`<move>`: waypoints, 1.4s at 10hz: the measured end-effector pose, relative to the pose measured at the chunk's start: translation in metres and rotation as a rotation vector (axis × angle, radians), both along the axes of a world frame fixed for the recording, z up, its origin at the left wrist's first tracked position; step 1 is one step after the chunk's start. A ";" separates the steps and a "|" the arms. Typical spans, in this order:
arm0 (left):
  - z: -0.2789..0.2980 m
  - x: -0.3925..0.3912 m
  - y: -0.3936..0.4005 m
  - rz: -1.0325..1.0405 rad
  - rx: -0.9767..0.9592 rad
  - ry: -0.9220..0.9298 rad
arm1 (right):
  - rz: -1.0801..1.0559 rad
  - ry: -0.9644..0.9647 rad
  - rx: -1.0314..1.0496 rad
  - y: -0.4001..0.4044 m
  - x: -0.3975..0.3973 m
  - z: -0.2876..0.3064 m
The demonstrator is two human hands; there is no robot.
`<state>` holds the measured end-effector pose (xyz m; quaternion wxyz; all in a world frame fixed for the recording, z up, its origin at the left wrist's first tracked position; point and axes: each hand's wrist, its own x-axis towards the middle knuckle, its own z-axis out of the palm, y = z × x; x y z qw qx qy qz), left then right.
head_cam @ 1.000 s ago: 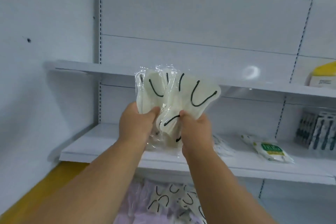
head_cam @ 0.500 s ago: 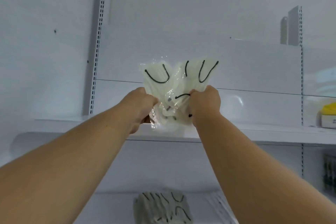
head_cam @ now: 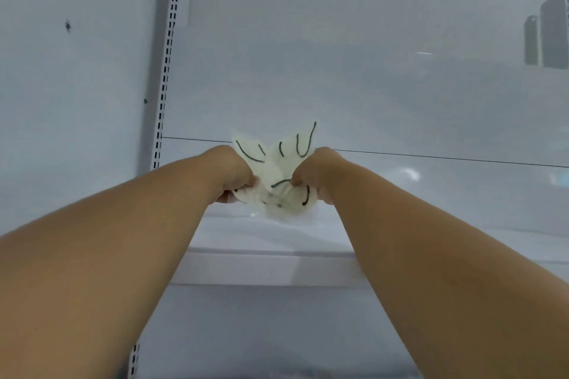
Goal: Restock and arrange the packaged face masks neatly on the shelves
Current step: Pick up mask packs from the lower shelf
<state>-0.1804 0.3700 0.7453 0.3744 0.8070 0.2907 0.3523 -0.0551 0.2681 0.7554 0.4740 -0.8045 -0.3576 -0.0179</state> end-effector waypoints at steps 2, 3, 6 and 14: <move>-0.016 0.022 0.019 -0.024 0.148 0.477 | -0.180 -0.316 -0.534 0.010 0.017 -0.009; -0.020 0.024 0.015 0.133 0.479 0.799 | -0.242 -0.522 -0.682 0.015 0.024 -0.013; -0.020 0.014 0.009 0.129 0.709 0.704 | -0.462 -0.652 -0.523 -0.006 0.007 -0.018; -0.192 -0.153 -0.192 0.182 0.863 -0.198 | 0.038 -0.761 0.207 -0.188 -0.150 -0.164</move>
